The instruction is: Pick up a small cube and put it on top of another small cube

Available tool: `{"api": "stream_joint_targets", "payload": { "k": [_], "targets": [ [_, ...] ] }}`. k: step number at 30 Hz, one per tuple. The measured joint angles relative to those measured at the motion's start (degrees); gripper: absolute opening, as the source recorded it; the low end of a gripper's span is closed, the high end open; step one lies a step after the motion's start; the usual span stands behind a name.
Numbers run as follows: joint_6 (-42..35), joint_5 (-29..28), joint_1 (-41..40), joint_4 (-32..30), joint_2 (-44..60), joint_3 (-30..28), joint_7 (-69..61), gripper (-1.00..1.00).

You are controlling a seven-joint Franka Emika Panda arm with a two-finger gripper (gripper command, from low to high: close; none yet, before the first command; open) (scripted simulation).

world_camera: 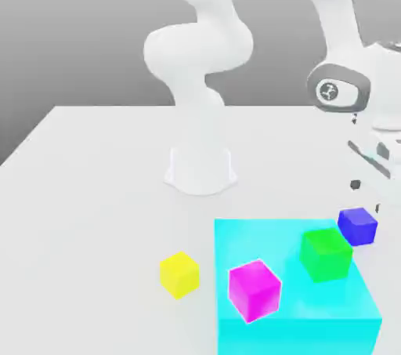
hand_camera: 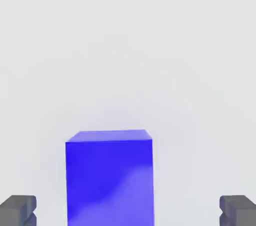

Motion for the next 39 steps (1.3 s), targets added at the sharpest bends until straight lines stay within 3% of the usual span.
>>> {"api": "stream_joint_targets", "payload": {
  "k": [5, 6, 13, 21, 34, 38, 39],
  "targets": [
    [6.2, -8.9, 6.8, 1.7, 8.2, -8.9, 6.5, 0.0],
    [7.0, -9.7, 8.0, 1.9, 9.2, -10.3, 7.1, -1.0],
    [7.0, -10.0, 8.0, 1.9, 9.2, -10.3, 7.3, -1.0],
    [-2.1, 4.3, 2.1, -0.7, -2.8, -1.0, -3.4, -1.0],
    [-30.0, 11.2, -14.9, 13.6, -16.6, -11.6, 10.8, -1.0],
    [-24.0, 11.0, -16.1, 12.5, -11.8, -12.4, 12.5, -1.0],
    [-22.4, 10.7, -16.1, 12.1, -10.6, -12.4, 12.7, 1.0]
  ]
}}
